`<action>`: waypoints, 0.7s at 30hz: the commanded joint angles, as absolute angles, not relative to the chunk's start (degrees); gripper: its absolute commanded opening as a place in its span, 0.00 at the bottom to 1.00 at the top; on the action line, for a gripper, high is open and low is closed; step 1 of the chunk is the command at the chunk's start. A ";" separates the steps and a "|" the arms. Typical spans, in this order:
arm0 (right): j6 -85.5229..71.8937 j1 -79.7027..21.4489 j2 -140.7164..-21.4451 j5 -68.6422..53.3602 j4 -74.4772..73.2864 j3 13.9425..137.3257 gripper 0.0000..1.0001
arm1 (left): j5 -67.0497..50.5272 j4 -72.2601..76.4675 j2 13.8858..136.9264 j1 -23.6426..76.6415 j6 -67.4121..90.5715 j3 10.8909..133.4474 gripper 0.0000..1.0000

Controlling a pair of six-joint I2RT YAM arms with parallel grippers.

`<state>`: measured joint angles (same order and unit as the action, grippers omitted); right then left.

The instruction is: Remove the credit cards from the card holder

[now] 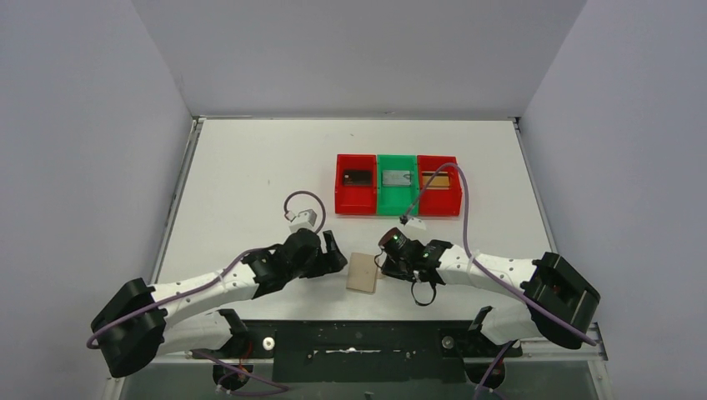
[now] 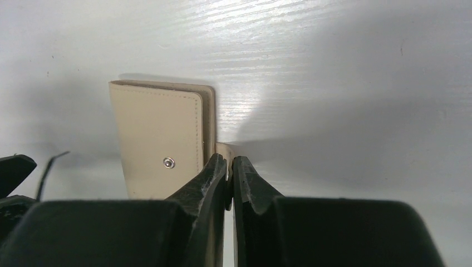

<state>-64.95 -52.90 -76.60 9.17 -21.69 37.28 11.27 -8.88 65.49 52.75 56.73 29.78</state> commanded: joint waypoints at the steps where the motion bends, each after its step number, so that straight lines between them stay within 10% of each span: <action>1: -63.23 -53.14 -74.21 10.87 -21.23 40.07 0.00 | 12.14 -7.32 62.21 51.33 56.38 31.26 0.78; 21: -51.52 -55.17 -75.08 -5.62 -5.56 48.50 0.01 | 17.34 -13.11 48.77 48.65 58.03 28.19 0.90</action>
<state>-54.26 -54.48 -73.12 -1.28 -12.27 44.56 14.44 -11.38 50.63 49.01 56.99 27.88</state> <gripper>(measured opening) 0.065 0.901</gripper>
